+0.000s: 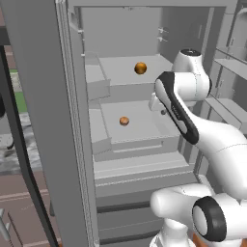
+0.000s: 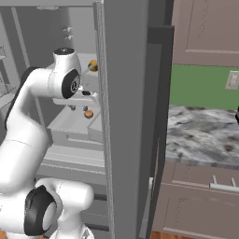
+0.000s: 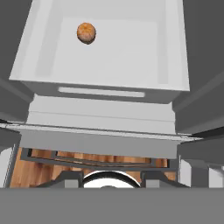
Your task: Pick the mango and tangerine from the fridge and place them inside the tupperware on the counter.
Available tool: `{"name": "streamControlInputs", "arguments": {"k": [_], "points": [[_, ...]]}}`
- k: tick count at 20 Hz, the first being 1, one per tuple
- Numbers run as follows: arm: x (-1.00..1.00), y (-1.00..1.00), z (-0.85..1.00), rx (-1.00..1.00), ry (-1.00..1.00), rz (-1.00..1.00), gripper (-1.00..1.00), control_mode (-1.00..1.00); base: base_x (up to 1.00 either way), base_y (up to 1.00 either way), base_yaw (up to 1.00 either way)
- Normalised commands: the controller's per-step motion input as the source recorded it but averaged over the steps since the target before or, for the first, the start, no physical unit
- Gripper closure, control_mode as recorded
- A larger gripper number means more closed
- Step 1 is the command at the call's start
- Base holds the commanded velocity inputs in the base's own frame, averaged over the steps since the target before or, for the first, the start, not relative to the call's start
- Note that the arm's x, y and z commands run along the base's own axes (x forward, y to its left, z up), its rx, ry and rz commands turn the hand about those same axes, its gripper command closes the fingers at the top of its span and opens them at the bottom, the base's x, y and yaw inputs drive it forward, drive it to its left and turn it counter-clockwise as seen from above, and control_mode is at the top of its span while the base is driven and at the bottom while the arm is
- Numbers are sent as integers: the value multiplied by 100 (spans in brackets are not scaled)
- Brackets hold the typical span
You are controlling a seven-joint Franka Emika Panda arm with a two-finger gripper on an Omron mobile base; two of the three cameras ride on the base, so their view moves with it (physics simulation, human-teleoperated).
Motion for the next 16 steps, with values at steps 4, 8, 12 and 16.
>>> {"name": "streamControlInputs", "arguments": {"k": [4,8,12,16], "points": [[-17,-1,4,0,-12,0,-100,-100,0,0,0],[-40,0,19,-1,-33,0,-100,-100,0,0,0],[-29,1,42,0,-42,0,-100,-100,0,0,0],[-7,6,58,0,-41,0,-100,-100,0,0,0]]}}
